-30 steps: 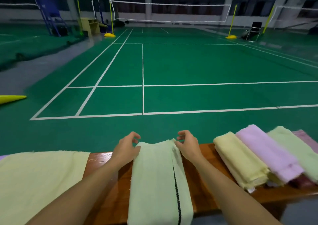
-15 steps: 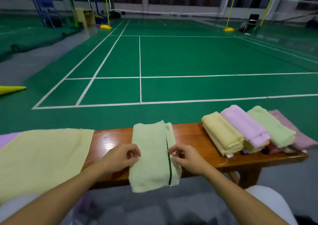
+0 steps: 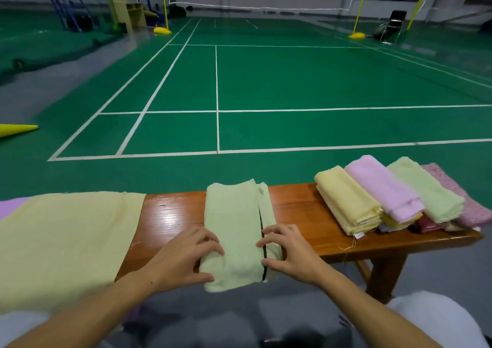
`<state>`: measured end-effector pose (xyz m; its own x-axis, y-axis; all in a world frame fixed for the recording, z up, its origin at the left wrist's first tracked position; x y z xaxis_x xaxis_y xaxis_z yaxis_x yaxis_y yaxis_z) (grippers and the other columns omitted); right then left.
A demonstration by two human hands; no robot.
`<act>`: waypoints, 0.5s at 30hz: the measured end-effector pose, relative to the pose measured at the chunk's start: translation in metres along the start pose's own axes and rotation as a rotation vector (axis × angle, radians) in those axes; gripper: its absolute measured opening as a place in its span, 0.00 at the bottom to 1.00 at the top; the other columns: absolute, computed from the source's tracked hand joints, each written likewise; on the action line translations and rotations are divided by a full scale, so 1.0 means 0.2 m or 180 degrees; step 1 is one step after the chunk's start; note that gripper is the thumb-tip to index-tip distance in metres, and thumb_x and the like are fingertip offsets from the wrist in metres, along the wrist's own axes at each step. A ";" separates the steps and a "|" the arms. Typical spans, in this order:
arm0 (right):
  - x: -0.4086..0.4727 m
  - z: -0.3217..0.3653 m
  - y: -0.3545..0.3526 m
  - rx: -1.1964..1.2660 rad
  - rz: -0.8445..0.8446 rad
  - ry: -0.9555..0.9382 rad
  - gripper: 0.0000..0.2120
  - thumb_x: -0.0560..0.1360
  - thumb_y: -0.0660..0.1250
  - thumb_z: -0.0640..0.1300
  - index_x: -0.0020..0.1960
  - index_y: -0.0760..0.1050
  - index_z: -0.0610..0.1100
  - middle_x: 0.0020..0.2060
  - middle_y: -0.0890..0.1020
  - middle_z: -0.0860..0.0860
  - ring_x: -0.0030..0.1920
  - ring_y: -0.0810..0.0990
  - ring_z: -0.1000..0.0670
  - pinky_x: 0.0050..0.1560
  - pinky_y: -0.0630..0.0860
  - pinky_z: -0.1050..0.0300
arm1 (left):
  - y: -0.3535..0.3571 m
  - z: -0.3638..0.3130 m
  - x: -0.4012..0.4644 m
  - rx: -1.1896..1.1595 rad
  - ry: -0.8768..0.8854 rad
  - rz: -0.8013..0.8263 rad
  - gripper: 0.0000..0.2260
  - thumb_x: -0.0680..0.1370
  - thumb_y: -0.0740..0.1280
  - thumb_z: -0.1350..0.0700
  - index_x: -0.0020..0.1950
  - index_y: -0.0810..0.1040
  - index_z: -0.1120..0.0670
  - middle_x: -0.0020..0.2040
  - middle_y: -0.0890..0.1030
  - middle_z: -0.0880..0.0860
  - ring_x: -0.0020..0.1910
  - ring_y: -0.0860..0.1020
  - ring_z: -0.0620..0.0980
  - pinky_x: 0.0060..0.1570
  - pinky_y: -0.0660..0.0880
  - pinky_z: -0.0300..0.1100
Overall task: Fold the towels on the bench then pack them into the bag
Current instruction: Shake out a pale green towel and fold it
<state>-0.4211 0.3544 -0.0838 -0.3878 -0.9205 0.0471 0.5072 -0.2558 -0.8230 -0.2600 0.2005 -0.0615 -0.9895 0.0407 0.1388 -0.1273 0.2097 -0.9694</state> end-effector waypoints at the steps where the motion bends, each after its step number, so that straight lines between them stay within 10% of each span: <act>1: 0.00 0.00 0.00 0.0021 -0.0002 0.0004 0.16 0.75 0.70 0.63 0.62 0.77 0.66 0.68 0.70 0.66 0.70 0.62 0.61 0.70 0.68 0.54 | 0.02 -0.02 -0.01 0.0108 0.0082 0.0087 0.25 0.72 0.70 0.31 0.67 0.73 0.36 0.66 0.73 0.40 0.66 0.70 0.43 0.62 0.70 0.37; 7: 0.00 -0.01 0.00 0.0049 0.0000 0.0071 0.17 0.74 0.70 0.63 0.62 0.77 0.66 0.68 0.70 0.66 0.70 0.63 0.59 0.70 0.71 0.50 | 0.09 -0.12 -0.03 0.0712 0.0349 0.0204 0.31 0.71 0.79 0.47 0.71 0.72 0.40 0.71 0.74 0.49 0.68 0.75 0.49 0.62 0.78 0.43; 11: 0.00 -0.01 -0.01 0.0105 0.0050 0.0108 0.17 0.75 0.69 0.64 0.63 0.78 0.65 0.68 0.70 0.66 0.71 0.62 0.59 0.71 0.70 0.48 | -0.01 -0.14 -0.01 0.0233 0.0368 -0.0367 0.08 0.79 0.71 0.44 0.57 0.77 0.41 0.63 0.79 0.45 0.60 0.78 0.46 0.58 0.77 0.40; 15: -0.01 0.04 -0.02 -0.0055 -0.0014 0.0082 0.21 0.76 0.65 0.69 0.64 0.78 0.63 0.68 0.70 0.65 0.70 0.62 0.59 0.72 0.69 0.48 | -0.07 -0.04 0.03 -0.0908 -0.0205 -0.0560 0.05 0.81 0.69 0.44 0.54 0.82 0.42 0.53 0.81 0.36 0.51 0.80 0.40 0.49 0.80 0.42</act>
<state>-0.4169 0.3553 -0.0754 -0.4099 -0.9114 0.0362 0.4922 -0.2544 -0.8325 -0.2639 0.2047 -0.0454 -0.9575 -0.0802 0.2770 -0.2812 0.4733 -0.8348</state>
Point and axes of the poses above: each hand's wrist, its own x-axis towards the middle knuckle, its own y-axis out of the palm, z = x × y, the point moved 10 cm from there along x, towards the middle knuckle
